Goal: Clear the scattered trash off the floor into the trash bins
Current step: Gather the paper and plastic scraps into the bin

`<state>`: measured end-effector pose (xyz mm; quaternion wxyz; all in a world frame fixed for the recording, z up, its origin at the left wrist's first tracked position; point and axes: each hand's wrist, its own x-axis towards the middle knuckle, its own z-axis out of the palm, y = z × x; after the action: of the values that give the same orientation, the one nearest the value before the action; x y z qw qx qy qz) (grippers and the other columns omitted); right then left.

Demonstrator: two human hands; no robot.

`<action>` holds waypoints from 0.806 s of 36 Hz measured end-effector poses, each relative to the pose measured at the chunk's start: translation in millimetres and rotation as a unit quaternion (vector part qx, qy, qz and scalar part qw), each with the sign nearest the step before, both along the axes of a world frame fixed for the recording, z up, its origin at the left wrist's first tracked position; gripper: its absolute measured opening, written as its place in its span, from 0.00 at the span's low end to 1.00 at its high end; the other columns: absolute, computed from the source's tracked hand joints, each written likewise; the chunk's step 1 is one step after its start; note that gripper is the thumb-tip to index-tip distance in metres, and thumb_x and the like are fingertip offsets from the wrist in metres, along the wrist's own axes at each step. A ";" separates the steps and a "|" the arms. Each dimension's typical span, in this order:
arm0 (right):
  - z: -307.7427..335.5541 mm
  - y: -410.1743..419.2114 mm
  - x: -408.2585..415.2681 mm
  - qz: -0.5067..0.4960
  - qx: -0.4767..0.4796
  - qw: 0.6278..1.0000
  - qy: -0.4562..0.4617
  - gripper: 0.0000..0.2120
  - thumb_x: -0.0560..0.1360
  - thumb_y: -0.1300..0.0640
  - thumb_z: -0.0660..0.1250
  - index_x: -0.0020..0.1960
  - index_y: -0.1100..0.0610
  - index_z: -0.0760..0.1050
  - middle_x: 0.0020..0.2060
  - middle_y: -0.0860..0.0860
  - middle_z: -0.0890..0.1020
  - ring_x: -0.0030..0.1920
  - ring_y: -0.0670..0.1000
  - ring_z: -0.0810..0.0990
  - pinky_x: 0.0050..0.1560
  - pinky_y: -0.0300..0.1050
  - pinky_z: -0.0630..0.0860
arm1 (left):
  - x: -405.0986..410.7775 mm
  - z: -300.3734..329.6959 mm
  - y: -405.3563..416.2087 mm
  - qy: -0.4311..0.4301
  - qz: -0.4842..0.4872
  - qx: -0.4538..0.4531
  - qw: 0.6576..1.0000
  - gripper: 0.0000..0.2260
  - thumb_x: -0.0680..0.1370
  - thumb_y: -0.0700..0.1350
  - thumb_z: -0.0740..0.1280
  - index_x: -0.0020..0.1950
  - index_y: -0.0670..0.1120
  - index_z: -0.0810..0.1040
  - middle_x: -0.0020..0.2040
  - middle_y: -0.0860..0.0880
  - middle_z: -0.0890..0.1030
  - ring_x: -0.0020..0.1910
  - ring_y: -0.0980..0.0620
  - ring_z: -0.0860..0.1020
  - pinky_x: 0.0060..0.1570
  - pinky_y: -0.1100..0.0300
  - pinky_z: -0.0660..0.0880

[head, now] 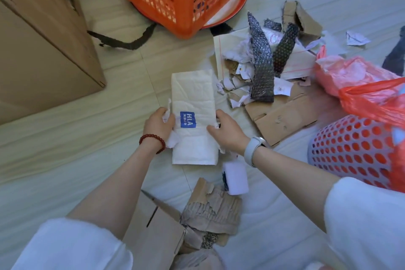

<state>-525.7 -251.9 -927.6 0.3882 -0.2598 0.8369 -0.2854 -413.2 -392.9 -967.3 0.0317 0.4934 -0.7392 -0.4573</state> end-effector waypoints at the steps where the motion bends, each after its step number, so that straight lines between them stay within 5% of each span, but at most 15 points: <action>1: 6.4 1.0 -1.9 0.001 -0.003 1.000 0.002 0.11 0.75 0.59 0.61 0.56 0.61 0.69 0.52 0.56 0.79 0.51 0.57 0.77 0.52 0.52 0.74 | 0.4 3.9 -0.5 0.013 0.001 -0.003 1.000 0.08 0.77 0.44 0.61 0.39 0.44 0.69 0.36 0.46 0.74 0.36 0.46 0.70 0.35 0.57 0.65; 5: 39.5 -1.5 -14.1 0.004 -0.019 0.999 0.035 0.12 0.74 0.59 0.62 0.56 0.60 0.67 0.50 0.54 0.78 0.52 0.57 0.77 0.54 0.54 0.73 | -3.9 26.7 -7.0 0.092 0.081 0.032 0.992 0.13 0.78 0.42 0.59 0.33 0.47 0.68 0.31 0.49 0.72 0.32 0.48 0.69 0.32 0.59 0.66; 9: 96.1 -6.5 -31.4 -0.005 -0.093 0.995 0.048 0.26 0.73 0.60 0.63 0.69 0.52 0.60 0.52 0.45 0.75 0.53 0.48 0.75 0.53 0.46 0.72 | -14.0 57.0 -7.2 0.140 0.108 0.043 0.983 0.07 0.79 0.42 0.58 0.44 0.44 0.73 0.34 0.48 0.73 0.32 0.49 0.71 0.30 0.61 0.67; 12: 141.1 0.8 -51.5 0.011 -0.120 0.986 0.113 0.22 0.73 0.62 0.61 0.66 0.50 0.68 0.54 0.49 0.79 0.53 0.53 0.77 0.49 0.44 0.71 | -34.5 89.4 -1.6 0.185 0.094 0.039 0.977 0.07 0.79 0.44 0.59 0.46 0.43 0.74 0.33 0.48 0.74 0.33 0.48 0.71 0.32 0.60 0.68; 15: 186.6 22.4 -75.0 -0.010 -0.164 0.977 0.138 0.20 0.72 0.64 0.60 0.62 0.50 0.72 0.53 0.48 0.80 0.53 0.52 0.78 0.52 0.45 0.74 | -67.3 137.2 15.8 0.249 0.068 -0.003 0.966 0.11 0.80 0.43 0.57 0.37 0.47 0.70 0.30 0.50 0.72 0.29 0.52 0.69 0.31 0.59 0.66; 18: 231.4 62.0 -102.1 -0.071 -0.216 0.961 0.159 0.14 0.74 0.67 0.60 0.58 0.58 0.73 0.48 0.51 0.77 0.46 0.47 0.73 0.40 0.24 0.68 | -101.2 189.9 55.4 0.332 0.010 -0.054 0.942 0.11 0.81 0.42 0.55 0.39 0.46 0.68 0.30 0.51 0.70 0.28 0.59 0.68 0.33 0.59 0.65; 21: 260.3 118.4 -131.8 -0.149 -0.256 0.940 0.167 0.14 0.74 0.68 0.61 0.53 0.53 0.72 0.43 0.47 0.77 0.45 0.46 0.73 0.41 0.29 0.69 | -130.1 226.4 112.2 0.357 -0.094 -0.112 0.923 0.09 0.82 0.45 0.53 0.45 0.44 0.68 0.31 0.51 0.69 0.29 0.59 0.69 0.35 0.54 0.65; 25: 271.3 204.4 -159.7 -0.241 -0.272 0.918 0.156 0.17 0.74 0.72 0.61 0.55 0.52 0.70 0.44 0.45 0.78 0.37 0.36 0.77 0.40 0.34 0.74 | -156.4 249.7 194.3 0.352 -0.255 -0.168 0.885 0.12 0.78 0.53 0.49 0.45 0.46 0.65 0.32 0.50 0.70 0.35 0.40 0.74 0.35 0.48 0.68; 29: 259.2 290.4 -175.3 -0.327 -0.274 0.895 0.128 0.18 0.74 0.72 0.61 0.58 0.55 0.72 0.51 0.52 0.79 0.45 0.45 0.79 0.46 0.35 0.76 | -177.6 248.3 261.6 0.317 -0.367 -0.199 0.852 0.09 0.81 0.49 0.52 0.48 0.46 0.66 0.36 0.50 0.69 0.39 0.39 0.74 0.34 0.52 0.63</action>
<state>-701.0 38.5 -668.5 0.0761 -0.1017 0.8056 -0.5787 -590.8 -131.3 -718.9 0.1913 -0.0026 -0.8918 -0.4100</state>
